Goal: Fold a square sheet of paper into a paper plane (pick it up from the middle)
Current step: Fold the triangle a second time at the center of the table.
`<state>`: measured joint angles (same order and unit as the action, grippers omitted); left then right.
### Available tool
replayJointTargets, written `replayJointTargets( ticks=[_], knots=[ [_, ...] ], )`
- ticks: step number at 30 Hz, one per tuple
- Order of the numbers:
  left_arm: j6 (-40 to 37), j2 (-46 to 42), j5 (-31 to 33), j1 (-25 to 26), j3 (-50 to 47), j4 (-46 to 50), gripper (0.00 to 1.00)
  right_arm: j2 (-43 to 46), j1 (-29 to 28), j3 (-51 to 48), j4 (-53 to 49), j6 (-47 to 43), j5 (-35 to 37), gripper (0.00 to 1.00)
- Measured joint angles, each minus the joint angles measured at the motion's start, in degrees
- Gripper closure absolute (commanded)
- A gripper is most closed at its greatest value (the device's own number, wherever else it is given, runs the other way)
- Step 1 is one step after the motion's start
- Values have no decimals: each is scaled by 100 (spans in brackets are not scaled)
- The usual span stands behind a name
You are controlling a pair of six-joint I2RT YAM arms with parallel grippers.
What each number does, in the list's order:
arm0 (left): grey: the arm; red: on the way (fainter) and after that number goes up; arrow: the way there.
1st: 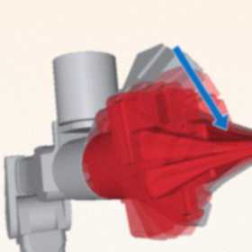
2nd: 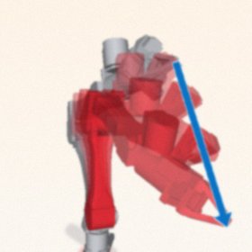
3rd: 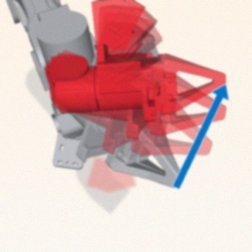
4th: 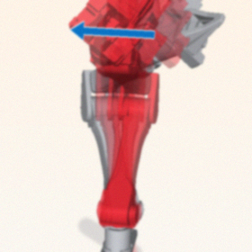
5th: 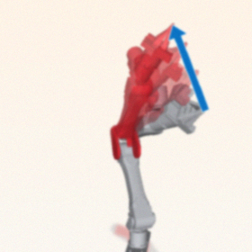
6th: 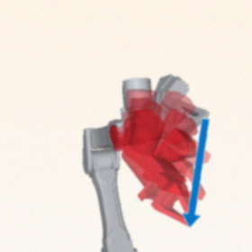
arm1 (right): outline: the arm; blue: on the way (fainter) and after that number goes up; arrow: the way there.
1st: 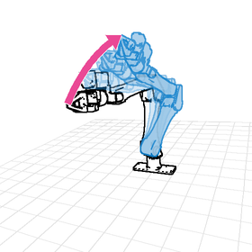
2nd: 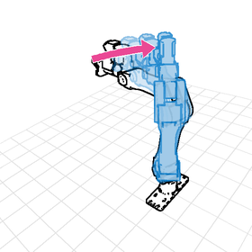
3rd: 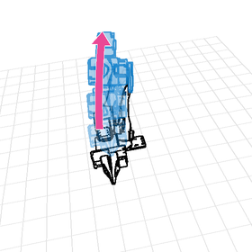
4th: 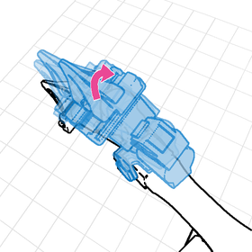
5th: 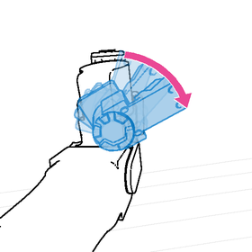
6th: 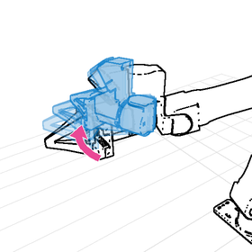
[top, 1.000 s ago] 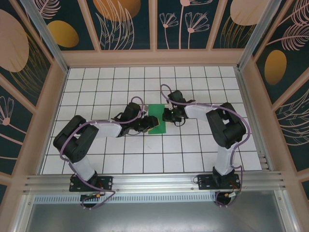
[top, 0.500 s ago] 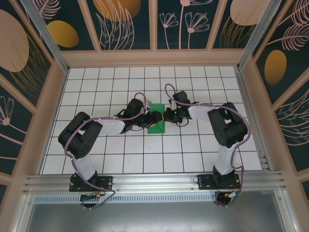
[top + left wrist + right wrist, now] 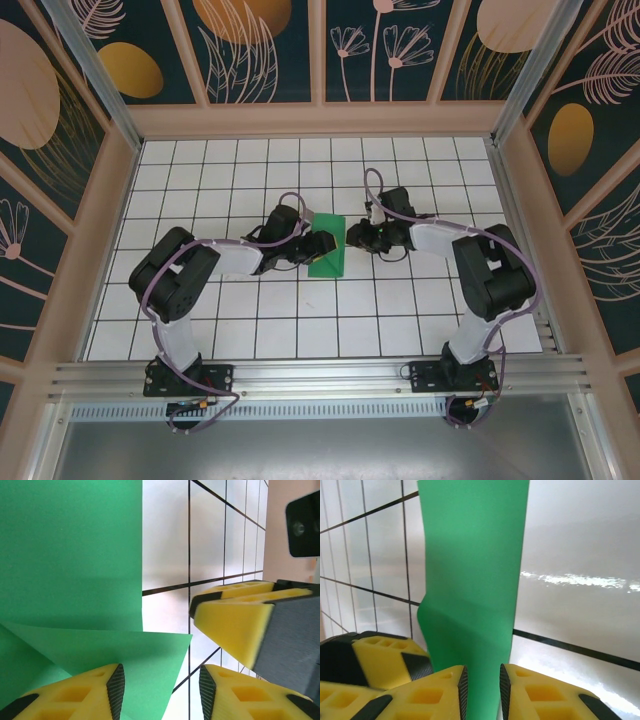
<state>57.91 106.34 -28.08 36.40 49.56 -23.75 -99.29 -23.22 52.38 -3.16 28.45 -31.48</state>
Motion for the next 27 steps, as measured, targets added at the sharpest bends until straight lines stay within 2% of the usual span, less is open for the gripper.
replayJointTargets(
  ticks=[10,20,27],
  knots=[
    [-20,13,7,0,39,0,65,68,-11,-155,162,-26,-459,68],
    [-22,46,7,0,39,0,70,-74,-83,-101,175,-131,-601,74],
    [-22,55,7,0,79,-2,72,-269,-109,-24,197,-155,-640,73]
  ],
)
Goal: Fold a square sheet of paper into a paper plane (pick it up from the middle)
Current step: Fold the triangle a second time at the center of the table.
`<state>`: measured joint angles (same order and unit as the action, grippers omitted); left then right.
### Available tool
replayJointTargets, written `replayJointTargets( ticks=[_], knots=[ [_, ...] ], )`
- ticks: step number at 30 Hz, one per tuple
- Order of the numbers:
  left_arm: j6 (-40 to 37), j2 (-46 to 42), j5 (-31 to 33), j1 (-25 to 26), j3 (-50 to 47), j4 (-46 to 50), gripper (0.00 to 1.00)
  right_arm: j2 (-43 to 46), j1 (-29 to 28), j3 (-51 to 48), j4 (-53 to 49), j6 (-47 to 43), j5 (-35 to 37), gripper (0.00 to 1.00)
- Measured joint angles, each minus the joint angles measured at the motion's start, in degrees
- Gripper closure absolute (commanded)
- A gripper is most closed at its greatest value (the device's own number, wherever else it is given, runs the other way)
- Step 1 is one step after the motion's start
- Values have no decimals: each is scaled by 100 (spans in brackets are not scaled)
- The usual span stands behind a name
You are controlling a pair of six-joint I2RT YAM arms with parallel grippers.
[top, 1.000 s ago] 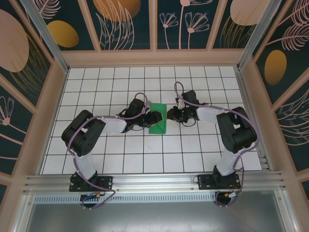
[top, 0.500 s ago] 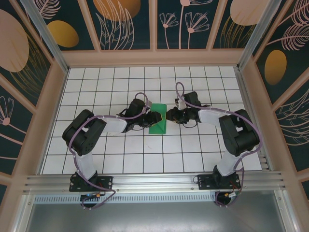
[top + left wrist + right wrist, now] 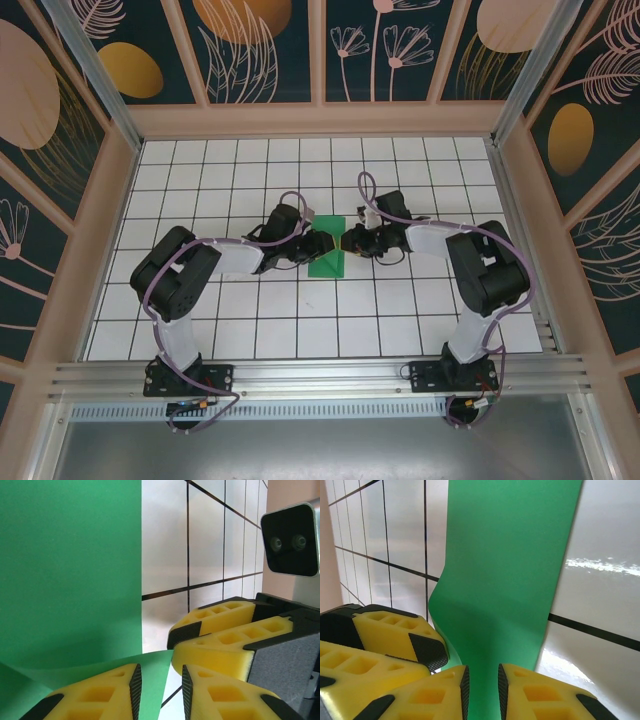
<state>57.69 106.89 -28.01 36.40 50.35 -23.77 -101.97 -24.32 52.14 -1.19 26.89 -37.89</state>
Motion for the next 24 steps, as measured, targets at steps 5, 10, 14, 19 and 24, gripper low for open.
replayJointTargets(
  ticks=[5,10,14,19,24],
  knots=[
    [0,72,0,0,15,2,75,0,-4,0,28,0,0,72],
    [-2,107,0,0,15,2,80,79,0,-17,87,2,57,73],
    [-4,118,0,0,26,2,84,184,0,-20,144,-2,37,73],
    [-17,118,2,0,26,4,86,162,-28,-11,138,-2,31,74],
    [-20,118,4,0,26,4,87,28,-94,13,125,-79,22,76]
  ],
)
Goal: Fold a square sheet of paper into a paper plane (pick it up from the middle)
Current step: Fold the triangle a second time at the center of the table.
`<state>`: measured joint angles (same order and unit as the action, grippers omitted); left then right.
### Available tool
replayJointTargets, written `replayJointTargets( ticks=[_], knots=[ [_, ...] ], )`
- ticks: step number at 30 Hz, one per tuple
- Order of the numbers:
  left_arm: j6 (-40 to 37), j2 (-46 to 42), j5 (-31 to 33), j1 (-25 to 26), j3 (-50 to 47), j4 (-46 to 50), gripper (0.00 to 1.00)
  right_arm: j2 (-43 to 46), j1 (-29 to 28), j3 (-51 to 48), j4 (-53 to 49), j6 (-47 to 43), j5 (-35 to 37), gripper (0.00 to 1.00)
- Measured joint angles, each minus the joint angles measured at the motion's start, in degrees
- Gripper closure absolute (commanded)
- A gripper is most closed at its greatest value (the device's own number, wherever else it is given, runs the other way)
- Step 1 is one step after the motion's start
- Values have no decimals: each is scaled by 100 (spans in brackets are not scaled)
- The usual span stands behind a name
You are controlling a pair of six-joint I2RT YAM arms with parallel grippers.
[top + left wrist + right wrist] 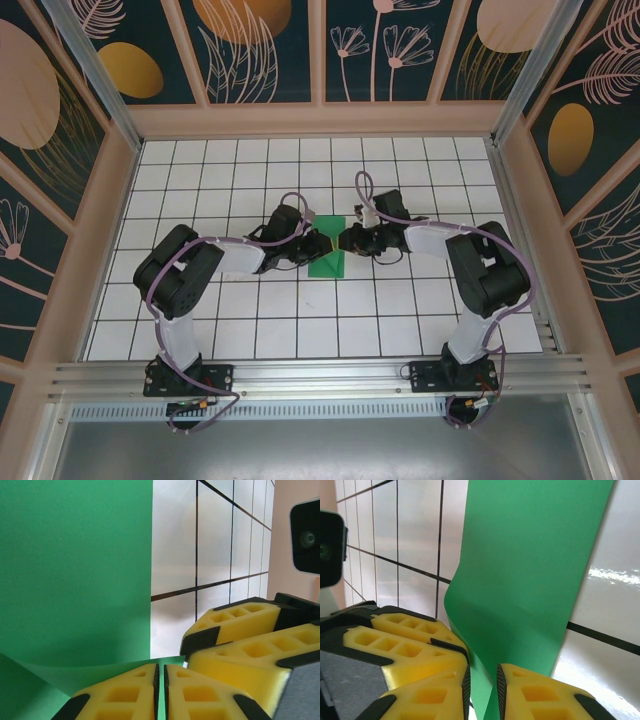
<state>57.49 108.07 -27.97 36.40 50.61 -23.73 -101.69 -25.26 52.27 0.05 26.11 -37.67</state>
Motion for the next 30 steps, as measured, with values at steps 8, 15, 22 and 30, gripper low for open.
replayJointTargets(
  ticks=[8,15,22,30],
  knots=[
    [0,0,0,0,4,-2,88,-114,-35,20,-28,-48,-44,81],
    [-4,0,4,0,4,-2,85,-140,-35,52,-79,-120,7,91],
    [-22,-2,-7,2,4,-4,82,-205,-35,297,-201,-332,258,91],
    [-22,0,-11,2,20,-7,81,-385,-35,337,-345,-442,509,91]
  ],
)
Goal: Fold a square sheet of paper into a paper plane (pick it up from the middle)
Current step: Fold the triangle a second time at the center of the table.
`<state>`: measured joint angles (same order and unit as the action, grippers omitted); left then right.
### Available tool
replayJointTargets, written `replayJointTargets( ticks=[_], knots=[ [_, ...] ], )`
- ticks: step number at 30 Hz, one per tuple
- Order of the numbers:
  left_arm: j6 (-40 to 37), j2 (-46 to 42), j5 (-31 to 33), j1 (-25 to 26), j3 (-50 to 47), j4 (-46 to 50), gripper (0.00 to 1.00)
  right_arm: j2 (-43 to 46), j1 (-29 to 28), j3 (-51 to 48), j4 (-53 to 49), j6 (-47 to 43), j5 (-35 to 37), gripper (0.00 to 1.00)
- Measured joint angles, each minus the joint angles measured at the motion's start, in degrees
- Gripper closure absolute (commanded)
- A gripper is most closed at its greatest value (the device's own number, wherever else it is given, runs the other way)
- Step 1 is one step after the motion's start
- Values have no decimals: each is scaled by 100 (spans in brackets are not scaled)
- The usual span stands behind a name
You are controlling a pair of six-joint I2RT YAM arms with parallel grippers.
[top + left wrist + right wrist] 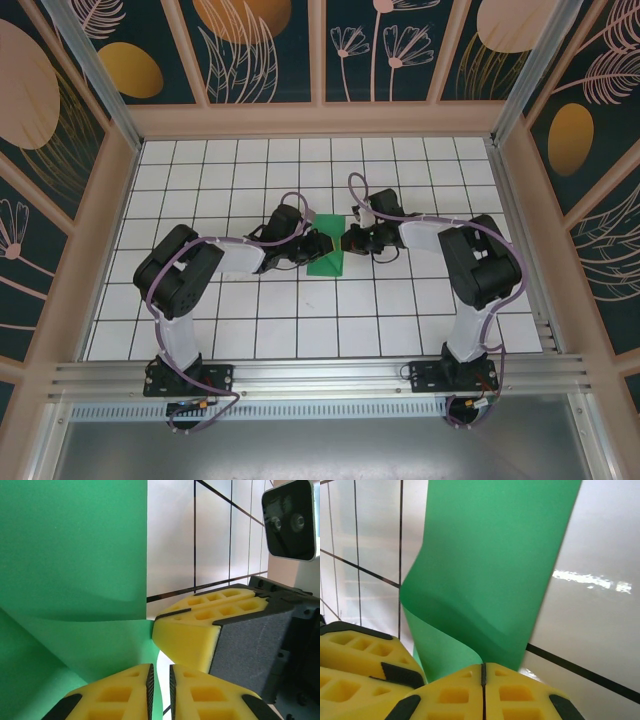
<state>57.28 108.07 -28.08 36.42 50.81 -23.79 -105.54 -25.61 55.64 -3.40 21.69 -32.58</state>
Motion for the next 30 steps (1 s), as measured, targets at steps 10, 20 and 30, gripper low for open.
replayJointTargets(
  ticks=[10,20,30],
  knots=[
    [-20,216,-63,2,170,0,81,-50,0,26,-31,-37,201,91],
    [-22,269,-63,2,214,0,81,-157,2,153,-70,-39,295,90],
    [-66,354,-61,2,236,4,81,-249,4,251,-74,-39,302,90]
  ],
)
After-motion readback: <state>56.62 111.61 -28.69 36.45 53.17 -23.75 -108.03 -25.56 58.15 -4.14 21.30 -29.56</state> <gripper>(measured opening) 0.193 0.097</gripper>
